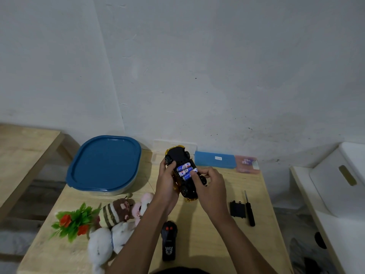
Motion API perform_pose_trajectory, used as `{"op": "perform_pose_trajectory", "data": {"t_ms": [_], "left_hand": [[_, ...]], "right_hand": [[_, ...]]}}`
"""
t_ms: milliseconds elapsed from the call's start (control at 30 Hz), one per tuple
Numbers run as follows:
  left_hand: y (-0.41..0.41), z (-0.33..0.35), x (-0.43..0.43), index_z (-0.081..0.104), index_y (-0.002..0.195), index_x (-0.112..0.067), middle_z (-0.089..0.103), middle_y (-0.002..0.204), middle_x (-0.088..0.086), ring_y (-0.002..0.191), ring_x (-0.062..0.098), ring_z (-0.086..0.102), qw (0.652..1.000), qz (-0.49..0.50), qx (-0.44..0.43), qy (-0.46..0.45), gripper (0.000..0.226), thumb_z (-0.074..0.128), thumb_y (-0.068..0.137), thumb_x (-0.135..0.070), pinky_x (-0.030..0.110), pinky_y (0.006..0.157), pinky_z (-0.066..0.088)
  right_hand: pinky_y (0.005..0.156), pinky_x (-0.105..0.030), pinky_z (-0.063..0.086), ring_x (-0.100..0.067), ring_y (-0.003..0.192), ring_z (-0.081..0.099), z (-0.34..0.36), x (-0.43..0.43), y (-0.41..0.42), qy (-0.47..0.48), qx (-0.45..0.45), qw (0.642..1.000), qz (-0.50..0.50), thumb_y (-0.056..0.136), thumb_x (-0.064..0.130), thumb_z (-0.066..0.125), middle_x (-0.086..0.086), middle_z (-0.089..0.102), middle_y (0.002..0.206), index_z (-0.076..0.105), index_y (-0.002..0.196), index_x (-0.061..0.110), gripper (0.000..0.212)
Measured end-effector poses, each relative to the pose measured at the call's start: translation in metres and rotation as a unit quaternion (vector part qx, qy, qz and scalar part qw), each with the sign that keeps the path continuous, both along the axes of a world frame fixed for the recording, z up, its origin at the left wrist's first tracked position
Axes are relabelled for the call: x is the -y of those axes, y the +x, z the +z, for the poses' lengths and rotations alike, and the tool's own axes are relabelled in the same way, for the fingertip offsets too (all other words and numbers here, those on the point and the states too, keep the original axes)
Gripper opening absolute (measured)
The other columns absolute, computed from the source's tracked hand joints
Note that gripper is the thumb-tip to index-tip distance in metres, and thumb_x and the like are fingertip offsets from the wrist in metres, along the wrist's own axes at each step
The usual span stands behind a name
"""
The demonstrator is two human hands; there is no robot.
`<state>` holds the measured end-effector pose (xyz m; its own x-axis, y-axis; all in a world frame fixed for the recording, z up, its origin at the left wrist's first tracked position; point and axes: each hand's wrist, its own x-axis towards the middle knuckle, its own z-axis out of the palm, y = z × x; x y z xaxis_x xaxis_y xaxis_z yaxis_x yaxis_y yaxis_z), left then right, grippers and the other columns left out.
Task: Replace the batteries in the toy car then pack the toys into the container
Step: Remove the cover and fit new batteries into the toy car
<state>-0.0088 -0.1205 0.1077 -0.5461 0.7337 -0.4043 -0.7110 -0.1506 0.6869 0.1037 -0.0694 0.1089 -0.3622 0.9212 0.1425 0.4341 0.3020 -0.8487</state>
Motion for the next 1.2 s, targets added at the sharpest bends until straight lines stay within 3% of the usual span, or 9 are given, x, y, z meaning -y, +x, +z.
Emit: {"op": "perform_pose_trajectory", "data": {"t_ms": [167,433,633,767,867,933,1067,1200], "left_hand": [[0.000,0.003,0.000,0.052,0.134,-0.021,0.066,0.123,0.018,0.102,0.029,0.066,1.000,-0.002,0.002,0.015,0.033,0.045,0.102,-0.019,0.048,0.094,0.051],[0.003,0.005,0.001,0.052,0.135,-0.020,0.066,0.122,0.017,0.100,0.028,0.067,0.999,-0.021,-0.001,0.025,0.034,0.044,0.102,-0.019,0.042,0.083,0.055],[0.008,0.005,0.001,0.051,0.136,-0.022,0.064,0.126,0.020,0.101,0.030,0.067,0.999,-0.044,-0.001,0.014,0.035,0.045,0.102,-0.019,0.042,0.083,0.056],[0.015,0.004,-0.001,0.053,0.134,-0.020,0.064,0.128,0.020,0.105,0.031,0.066,0.997,-0.080,0.003,0.000,0.034,0.045,0.102,-0.020,0.042,0.083,0.055],[0.022,0.002,-0.003,0.055,0.132,-0.023,0.067,0.126,0.015,0.105,0.030,0.067,0.994,-0.111,-0.003,-0.013,0.033,0.046,0.101,-0.019,0.043,0.085,0.056],[0.028,-0.002,-0.004,0.055,0.132,-0.023,0.068,0.124,0.013,0.105,0.030,0.068,0.991,-0.130,-0.010,-0.022,0.033,0.045,0.101,-0.018,0.044,0.088,0.055],[0.038,-0.007,-0.007,0.054,0.134,-0.022,0.069,0.123,0.012,0.106,0.031,0.068,0.987,-0.159,-0.014,-0.034,0.034,0.045,0.101,-0.017,0.046,0.090,0.055],[0.051,-0.012,-0.013,0.053,0.135,-0.022,0.068,0.125,0.013,0.109,0.033,0.066,0.983,-0.177,-0.017,-0.049,0.036,0.046,0.101,-0.017,0.049,0.094,0.053]], "right_hand": [[0.072,-0.014,0.040,-0.006,0.096,0.049,-0.004,0.000,0.002,0.039,0.050,0.998,0.027,0.089,0.040,0.064,0.013,0.056,0.096,0.062,0.092,0.022,0.017],[0.073,-0.021,0.043,-0.006,0.097,0.043,-0.005,0.001,0.013,0.146,0.136,0.978,0.055,0.095,0.041,0.054,0.009,0.055,0.104,0.063,0.096,0.020,0.023],[0.071,-0.024,0.047,-0.006,0.098,0.045,-0.002,-0.006,0.025,0.145,0.164,0.972,0.086,0.096,0.045,0.047,0.010,0.053,0.107,0.062,0.100,0.022,0.028],[0.074,-0.022,0.049,0.001,0.101,0.050,-0.009,-0.003,0.051,0.105,0.086,0.989,0.063,0.095,0.052,0.034,0.014,0.052,0.112,0.062,0.113,0.029,0.041],[0.080,-0.028,0.050,0.000,0.101,0.053,-0.028,-0.007,0.082,0.081,0.053,0.994,-0.041,0.096,0.042,0.047,0.017,0.054,0.109,0.060,0.111,0.029,0.024],[0.086,-0.033,0.048,-0.010,0.109,0.052,-0.048,-0.018,0.106,0.025,0.134,0.986,-0.095,0.093,0.037,0.057,0.012,0.054,0.114,0.060,0.113,0.029,0.022],[0.092,-0.039,0.044,-0.026,0.119,0.042,-0.081,-0.040,0.150,-0.041,0.332,0.938,-0.088,0.088,0.043,0.062,-0.005,0.048,0.131,0.057,0.125,0.025,0.041],[0.103,-0.043,0.037,-0.029,0.130,0.033,-0.092,-0.056,0.170,-0.042,0.427,0.902,-0.042,0.086,0.054,0.060,-0.006,0.035,0.143,0.049,0.136,0.029,0.057]]}}
